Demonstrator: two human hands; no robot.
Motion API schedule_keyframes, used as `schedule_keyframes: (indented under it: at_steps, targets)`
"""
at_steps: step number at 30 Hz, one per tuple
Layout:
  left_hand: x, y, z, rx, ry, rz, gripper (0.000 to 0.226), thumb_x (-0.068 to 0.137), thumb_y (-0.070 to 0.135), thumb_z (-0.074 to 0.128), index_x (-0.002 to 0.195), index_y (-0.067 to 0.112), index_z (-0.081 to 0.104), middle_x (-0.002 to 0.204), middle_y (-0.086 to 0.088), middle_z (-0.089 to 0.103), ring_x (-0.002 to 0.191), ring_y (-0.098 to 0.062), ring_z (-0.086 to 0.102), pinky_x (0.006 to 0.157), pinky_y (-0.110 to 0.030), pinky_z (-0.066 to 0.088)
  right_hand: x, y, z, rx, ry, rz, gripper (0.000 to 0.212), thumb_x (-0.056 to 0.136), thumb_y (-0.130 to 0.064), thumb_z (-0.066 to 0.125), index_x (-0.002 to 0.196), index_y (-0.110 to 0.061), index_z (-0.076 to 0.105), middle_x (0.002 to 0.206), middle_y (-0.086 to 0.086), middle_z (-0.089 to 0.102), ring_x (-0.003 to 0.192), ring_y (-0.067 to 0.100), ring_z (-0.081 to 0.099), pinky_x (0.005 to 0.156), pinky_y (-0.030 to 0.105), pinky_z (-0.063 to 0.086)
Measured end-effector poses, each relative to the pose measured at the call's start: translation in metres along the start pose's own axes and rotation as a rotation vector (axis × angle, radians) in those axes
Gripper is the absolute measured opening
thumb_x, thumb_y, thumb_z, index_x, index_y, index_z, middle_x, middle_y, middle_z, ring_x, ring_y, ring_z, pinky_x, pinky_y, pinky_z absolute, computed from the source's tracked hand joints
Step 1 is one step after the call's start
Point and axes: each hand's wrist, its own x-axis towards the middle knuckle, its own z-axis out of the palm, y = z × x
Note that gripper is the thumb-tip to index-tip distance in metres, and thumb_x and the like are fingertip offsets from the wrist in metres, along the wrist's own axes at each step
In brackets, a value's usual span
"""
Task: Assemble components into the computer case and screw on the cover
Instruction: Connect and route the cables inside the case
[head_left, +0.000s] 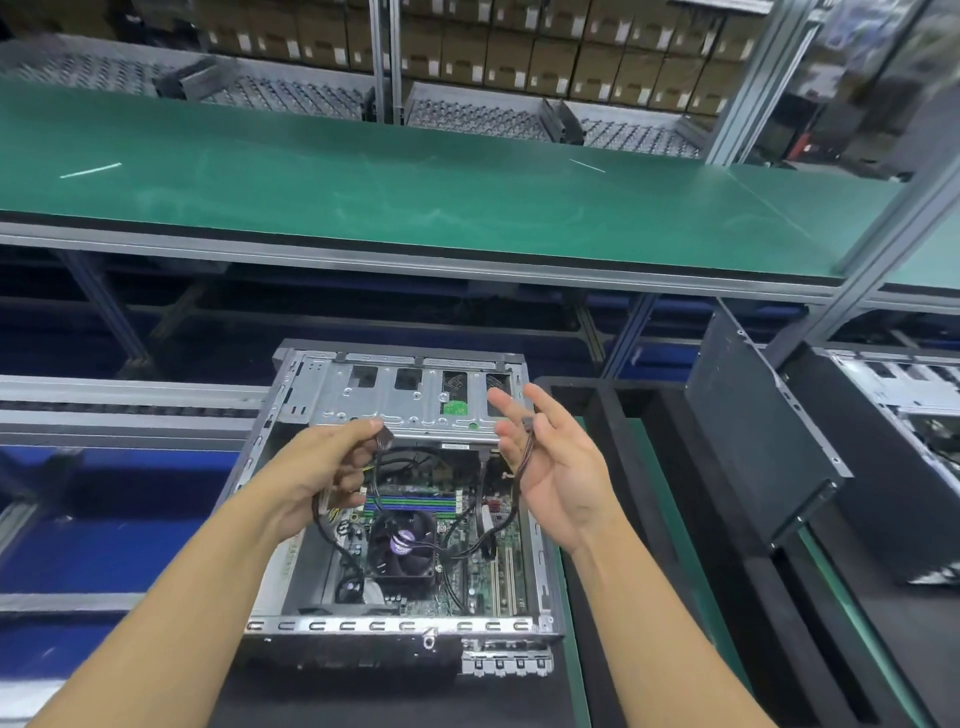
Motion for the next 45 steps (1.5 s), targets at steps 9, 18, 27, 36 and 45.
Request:
schedule_keyframes:
  at_steps: [9,18,27,36,45]
  targets:
    - [0.012,-0.025,0.016,0.676,0.116,0.043,0.031,0.091,0.047,0.062,0.082,0.019,0.074,0.059,0.011,0.062,0.057,-0.012,0.053,0.059,-0.026,0.048,-0.004,0.03,-0.007,-0.317,0.332,0.179,0.014,0.099,-0.005,0.062,0.106,0.007,0.067,0.097,0.013,0.074,0.059,0.006,0.061,0.064,0.017,0.055]
    - [0.013,-0.053,0.045,1.035,-0.247,0.126,0.036,0.106,0.031,0.034,0.094,0.011,0.061,0.095,-0.007,0.065,0.09,-0.019,0.06,0.079,-0.031,0.042,-0.017,0.048,-0.007,-0.18,0.286,0.174,0.022,0.105,0.003,0.046,0.114,0.005,0.066,0.091,0.008,0.069,0.067,0.011,0.062,0.067,0.021,0.054]
    - [0.015,-0.056,0.076,0.46,-0.168,-0.075,0.034,0.098,0.047,0.047,0.098,0.03,0.077,0.074,0.012,0.052,0.064,-0.007,0.046,0.062,-0.028,0.037,-0.031,0.041,-0.018,0.137,0.236,0.204,0.022,0.099,-0.01,0.057,0.112,0.003,0.07,0.099,0.014,0.068,0.075,0.014,0.065,0.08,0.023,0.059]
    - [0.029,-0.066,0.092,0.579,-0.113,0.051,0.024,0.09,0.027,0.065,0.07,0.029,0.078,0.101,0.012,0.072,0.101,-0.007,0.059,0.093,-0.033,0.042,-0.025,0.063,-0.018,-0.357,0.448,0.157,0.018,0.091,0.005,0.071,0.107,0.009,0.064,0.102,0.014,0.069,0.105,0.02,0.068,0.091,0.024,0.054]
    - [0.031,-0.071,0.088,0.508,-0.144,0.024,0.025,0.091,0.031,0.064,0.075,0.02,0.079,0.066,0.018,0.069,0.068,0.005,0.059,0.063,-0.021,0.04,-0.013,0.087,-0.011,-0.96,0.649,0.04,0.009,0.099,-0.011,0.063,0.103,-0.019,0.064,0.096,0.001,0.071,0.087,0.014,0.067,0.067,0.017,0.046]
